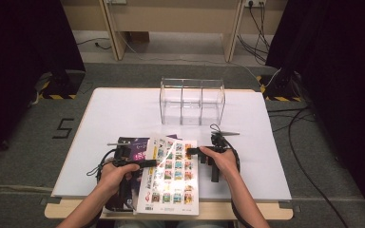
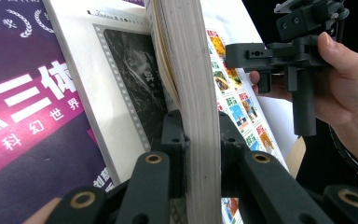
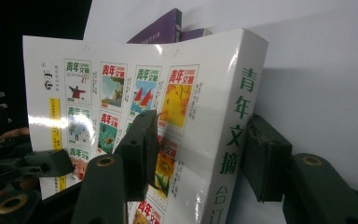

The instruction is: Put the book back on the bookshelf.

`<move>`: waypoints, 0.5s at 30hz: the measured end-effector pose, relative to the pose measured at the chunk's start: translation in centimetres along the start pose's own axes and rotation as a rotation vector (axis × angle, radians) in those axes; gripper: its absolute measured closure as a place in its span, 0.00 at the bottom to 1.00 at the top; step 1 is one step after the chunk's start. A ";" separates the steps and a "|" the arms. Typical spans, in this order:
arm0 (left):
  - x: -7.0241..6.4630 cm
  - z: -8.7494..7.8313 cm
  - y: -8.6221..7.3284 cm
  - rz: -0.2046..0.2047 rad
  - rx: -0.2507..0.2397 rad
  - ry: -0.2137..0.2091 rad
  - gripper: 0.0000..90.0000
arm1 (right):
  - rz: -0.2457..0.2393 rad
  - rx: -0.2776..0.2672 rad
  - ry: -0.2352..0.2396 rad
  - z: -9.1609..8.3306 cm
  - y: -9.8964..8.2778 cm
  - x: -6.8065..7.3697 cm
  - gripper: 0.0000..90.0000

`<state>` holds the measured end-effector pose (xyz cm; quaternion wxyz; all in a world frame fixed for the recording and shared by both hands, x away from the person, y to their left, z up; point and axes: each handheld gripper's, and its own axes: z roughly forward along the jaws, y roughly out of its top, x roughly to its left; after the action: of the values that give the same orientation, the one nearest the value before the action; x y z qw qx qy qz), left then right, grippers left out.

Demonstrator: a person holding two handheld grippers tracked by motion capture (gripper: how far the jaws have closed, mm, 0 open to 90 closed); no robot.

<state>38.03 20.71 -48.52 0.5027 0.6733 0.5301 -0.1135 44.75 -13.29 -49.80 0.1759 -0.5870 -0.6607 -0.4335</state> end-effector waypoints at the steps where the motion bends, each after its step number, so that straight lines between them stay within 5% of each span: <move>1: 0.0 0.0 0.0 -0.002 0.002 0.001 0.86 | -0.006 0.001 -0.005 0.1 0.0 0.1 0.55; 9: 0.0 0.0 0.1 -0.006 0.006 0.006 0.86 | -0.015 0.009 -0.015 0.3 0.1 0.3 0.57; 13: 0.1 0.0 0.2 -0.013 0.011 0.008 0.85 | 0.051 -0.001 0.037 -0.1 0.1 0.0 0.71; 15: 0.1 -0.1 0.2 -0.015 0.013 0.020 0.84 | 0.046 -0.001 0.044 -0.3 0.2 0.1 0.74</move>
<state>38.17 20.86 -48.43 0.4922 0.6738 0.5392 -0.1140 44.84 -13.46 -49.50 0.2001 -0.5926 -0.6427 -0.4424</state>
